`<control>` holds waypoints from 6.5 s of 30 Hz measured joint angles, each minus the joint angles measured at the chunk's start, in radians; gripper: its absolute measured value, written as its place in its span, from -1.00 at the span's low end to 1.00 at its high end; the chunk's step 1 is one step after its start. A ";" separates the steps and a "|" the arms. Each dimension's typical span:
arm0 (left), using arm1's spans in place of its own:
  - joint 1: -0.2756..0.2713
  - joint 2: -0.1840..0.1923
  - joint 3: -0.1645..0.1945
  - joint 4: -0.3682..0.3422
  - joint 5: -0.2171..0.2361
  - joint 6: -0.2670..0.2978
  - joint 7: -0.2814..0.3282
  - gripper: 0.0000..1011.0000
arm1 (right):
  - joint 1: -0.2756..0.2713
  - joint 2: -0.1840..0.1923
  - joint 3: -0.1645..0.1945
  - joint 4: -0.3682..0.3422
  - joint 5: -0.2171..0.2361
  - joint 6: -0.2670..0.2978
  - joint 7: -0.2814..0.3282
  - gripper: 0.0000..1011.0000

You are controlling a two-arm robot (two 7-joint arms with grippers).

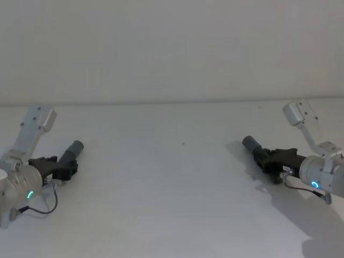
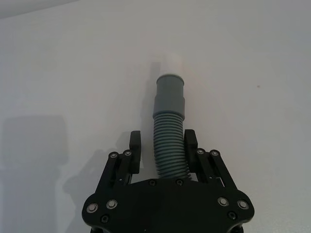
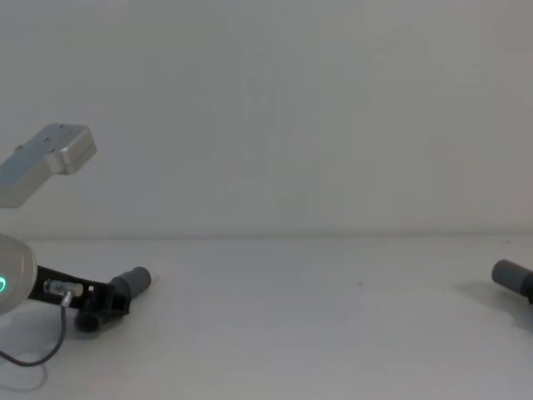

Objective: Use both hands to pick up one end of the pipe from the table, align the ends, and insert them.

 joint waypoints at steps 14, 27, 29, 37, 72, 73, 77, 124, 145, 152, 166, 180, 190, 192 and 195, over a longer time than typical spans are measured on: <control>0.000 0.000 0.001 0.000 0.000 0.000 0.000 -0.18 | 0.000 0.000 0.000 0.000 0.000 0.000 0.000 -0.52; 0.000 0.000 0.001 0.000 0.000 0.000 0.000 -0.34 | 0.000 0.000 0.000 0.000 0.000 0.000 0.000 -0.52; 0.000 0.000 0.001 0.000 0.000 0.000 0.000 -0.35 | 0.000 0.000 0.000 0.000 0.000 0.000 0.000 -0.52; 0.000 0.000 0.000 0.000 -0.001 0.000 0.000 -0.38 | 0.000 0.000 0.000 0.000 0.000 0.000 0.000 -0.52; -0.026 -0.014 0.000 0.014 0.000 -0.031 -0.018 -0.38 | 0.000 0.000 0.000 0.000 0.000 -0.001 0.000 -0.52; -0.030 -0.015 -0.002 0.014 0.001 -0.036 -0.018 -0.38 | 0.000 0.000 0.001 0.000 0.000 -0.001 0.000 -0.52; -0.058 -0.027 -0.006 0.017 -0.005 -0.073 -0.037 -0.38 | 0.000 0.000 0.001 -0.001 0.000 -0.003 0.000 -0.52; -0.683 -0.080 0.108 0.623 -0.136 -0.597 -0.721 -0.38 | 0.329 0.090 -0.219 0.117 -0.167 -0.271 0.299 -0.52; -0.779 -0.032 0.245 0.716 -0.115 -0.639 -1.067 -0.38 | 0.458 0.159 -0.319 0.110 -0.229 -0.423 0.466 -0.52; -0.773 -0.001 0.293 0.693 -0.097 -0.640 -1.146 -0.38 | 0.469 0.167 -0.332 0.112 -0.229 -0.439 0.482 -0.52; -0.758 0.037 0.345 0.656 -0.077 -0.651 -1.208 -0.38 | 0.487 0.194 -0.351 0.111 -0.216 -0.456 0.533 -0.52; -0.762 0.053 0.365 0.652 -0.071 -0.684 -1.223 -0.38 | 0.503 0.244 -0.363 0.090 -0.175 -0.435 0.627 -0.52; -0.764 0.058 0.371 0.652 -0.070 -0.693 -1.227 -0.38 | 0.524 0.253 -0.367 0.076 -0.156 -0.443 0.659 -0.52; -0.764 0.058 0.372 0.652 -0.070 -0.694 -1.228 -0.38 | 0.535 0.251 -0.371 0.077 -0.156 -0.448 0.667 -0.52; -0.765 0.059 0.373 0.652 -0.069 -0.695 -1.228 -0.38 | 0.551 0.245 -0.379 0.081 -0.158 -0.456 0.679 -0.52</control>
